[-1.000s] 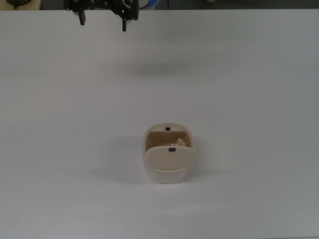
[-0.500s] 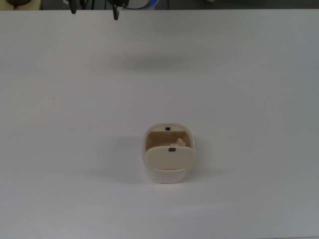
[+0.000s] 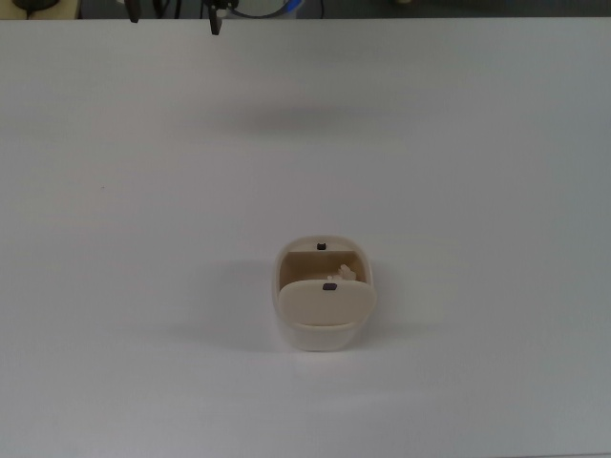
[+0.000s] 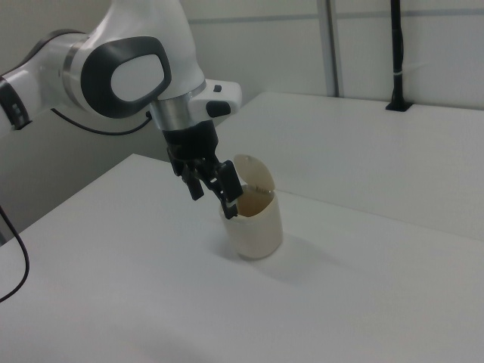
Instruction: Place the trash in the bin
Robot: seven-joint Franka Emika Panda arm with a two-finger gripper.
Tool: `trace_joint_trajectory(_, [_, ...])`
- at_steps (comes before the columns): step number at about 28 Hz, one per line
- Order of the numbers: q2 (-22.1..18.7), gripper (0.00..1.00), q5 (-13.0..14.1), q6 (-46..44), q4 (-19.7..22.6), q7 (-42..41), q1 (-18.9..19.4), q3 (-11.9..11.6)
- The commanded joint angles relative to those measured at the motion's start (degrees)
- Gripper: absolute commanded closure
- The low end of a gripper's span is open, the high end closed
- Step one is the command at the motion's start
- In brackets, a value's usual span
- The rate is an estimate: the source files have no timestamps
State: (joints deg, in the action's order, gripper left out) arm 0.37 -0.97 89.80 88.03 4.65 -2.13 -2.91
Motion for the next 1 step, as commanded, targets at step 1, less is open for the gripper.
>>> trace_joint_trajectory(1, [-1.16,0.0,1.33,-0.23,1.62,-0.87,-0.42,0.27])
